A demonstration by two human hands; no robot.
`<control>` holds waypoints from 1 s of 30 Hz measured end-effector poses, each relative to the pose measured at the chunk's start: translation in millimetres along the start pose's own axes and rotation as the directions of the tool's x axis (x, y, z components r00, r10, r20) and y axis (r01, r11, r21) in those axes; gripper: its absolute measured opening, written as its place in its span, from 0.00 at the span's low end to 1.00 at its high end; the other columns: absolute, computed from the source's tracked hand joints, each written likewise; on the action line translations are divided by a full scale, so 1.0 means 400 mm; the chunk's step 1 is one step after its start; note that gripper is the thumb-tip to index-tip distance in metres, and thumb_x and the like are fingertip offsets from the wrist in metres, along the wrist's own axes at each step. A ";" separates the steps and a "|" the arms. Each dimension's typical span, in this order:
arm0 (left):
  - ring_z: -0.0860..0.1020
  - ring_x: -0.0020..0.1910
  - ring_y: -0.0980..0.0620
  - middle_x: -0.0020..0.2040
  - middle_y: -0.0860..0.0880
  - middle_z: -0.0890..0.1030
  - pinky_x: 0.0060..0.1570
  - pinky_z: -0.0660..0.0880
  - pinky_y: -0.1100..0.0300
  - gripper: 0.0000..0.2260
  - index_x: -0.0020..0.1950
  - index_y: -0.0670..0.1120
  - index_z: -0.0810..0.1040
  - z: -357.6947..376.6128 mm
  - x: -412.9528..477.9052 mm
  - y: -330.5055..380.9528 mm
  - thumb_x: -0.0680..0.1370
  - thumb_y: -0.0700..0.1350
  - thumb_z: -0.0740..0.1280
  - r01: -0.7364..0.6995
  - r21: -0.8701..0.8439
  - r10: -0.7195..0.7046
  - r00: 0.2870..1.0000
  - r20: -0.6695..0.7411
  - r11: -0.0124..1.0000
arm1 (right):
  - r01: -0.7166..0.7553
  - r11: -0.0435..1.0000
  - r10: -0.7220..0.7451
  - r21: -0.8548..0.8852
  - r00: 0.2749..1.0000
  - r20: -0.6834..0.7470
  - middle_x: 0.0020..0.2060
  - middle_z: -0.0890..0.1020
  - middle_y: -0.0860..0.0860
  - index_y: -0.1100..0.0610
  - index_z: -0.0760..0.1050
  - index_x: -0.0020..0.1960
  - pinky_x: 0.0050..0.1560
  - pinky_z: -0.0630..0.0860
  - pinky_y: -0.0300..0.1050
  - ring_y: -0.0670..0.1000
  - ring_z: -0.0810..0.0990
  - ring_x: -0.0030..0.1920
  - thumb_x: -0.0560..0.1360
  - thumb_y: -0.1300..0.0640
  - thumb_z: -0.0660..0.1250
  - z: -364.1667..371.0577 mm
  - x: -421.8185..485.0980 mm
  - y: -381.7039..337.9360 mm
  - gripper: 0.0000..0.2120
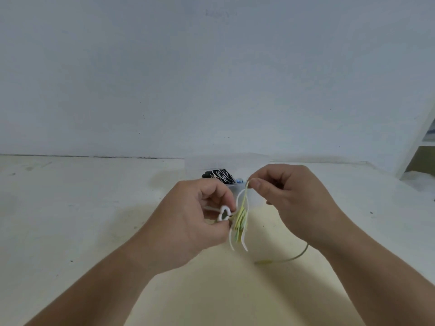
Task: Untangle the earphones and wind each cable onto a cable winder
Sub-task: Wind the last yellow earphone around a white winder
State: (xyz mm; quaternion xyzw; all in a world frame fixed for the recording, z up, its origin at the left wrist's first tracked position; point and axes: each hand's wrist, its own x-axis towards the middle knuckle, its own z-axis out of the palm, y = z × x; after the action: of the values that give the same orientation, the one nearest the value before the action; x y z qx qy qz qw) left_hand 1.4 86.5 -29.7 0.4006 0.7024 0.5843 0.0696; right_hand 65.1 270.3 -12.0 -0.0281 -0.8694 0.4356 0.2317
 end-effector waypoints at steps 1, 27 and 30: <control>0.79 0.35 0.55 0.36 0.49 0.82 0.36 0.73 0.67 0.06 0.39 0.47 0.80 -0.002 0.001 -0.001 0.65 0.37 0.70 0.010 0.005 -0.010 1.000 -0.002 1.000 | 0.011 1.000 -0.011 0.007 0.999 -0.039 0.26 0.74 0.50 0.47 0.81 0.38 0.31 0.67 0.37 0.46 0.69 0.29 0.78 0.55 0.69 -0.001 0.000 -0.002 0.10; 0.81 0.36 0.53 0.36 0.49 0.83 0.38 0.77 0.62 0.07 0.38 0.46 0.81 0.001 0.008 0.013 0.62 0.38 0.72 -0.006 -0.169 -0.029 0.978 -0.206 0.986 | -0.119 0.990 0.136 -0.077 0.956 0.260 0.31 0.71 0.51 0.48 0.81 0.37 0.38 0.72 0.47 0.50 0.70 0.34 0.80 0.51 0.64 0.033 -0.001 0.025 0.14; 0.82 0.36 0.53 0.36 0.49 0.84 0.38 0.77 0.63 0.06 0.38 0.45 0.80 -0.004 0.010 0.004 0.62 0.39 0.71 0.004 -0.144 -0.050 0.946 -0.320 0.990 | -0.112 0.993 0.111 -0.025 0.875 0.471 0.31 0.69 0.48 0.51 0.82 0.42 0.41 0.76 0.48 0.48 0.69 0.33 0.82 0.52 0.62 0.061 -0.016 0.025 0.14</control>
State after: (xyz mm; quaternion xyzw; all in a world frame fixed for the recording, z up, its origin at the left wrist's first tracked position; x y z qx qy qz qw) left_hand -1.2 88.0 -26.2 0.2840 0.6666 0.6891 -0.0099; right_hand 58.9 256.7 -34.9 0.0290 -0.8958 0.4434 -0.0118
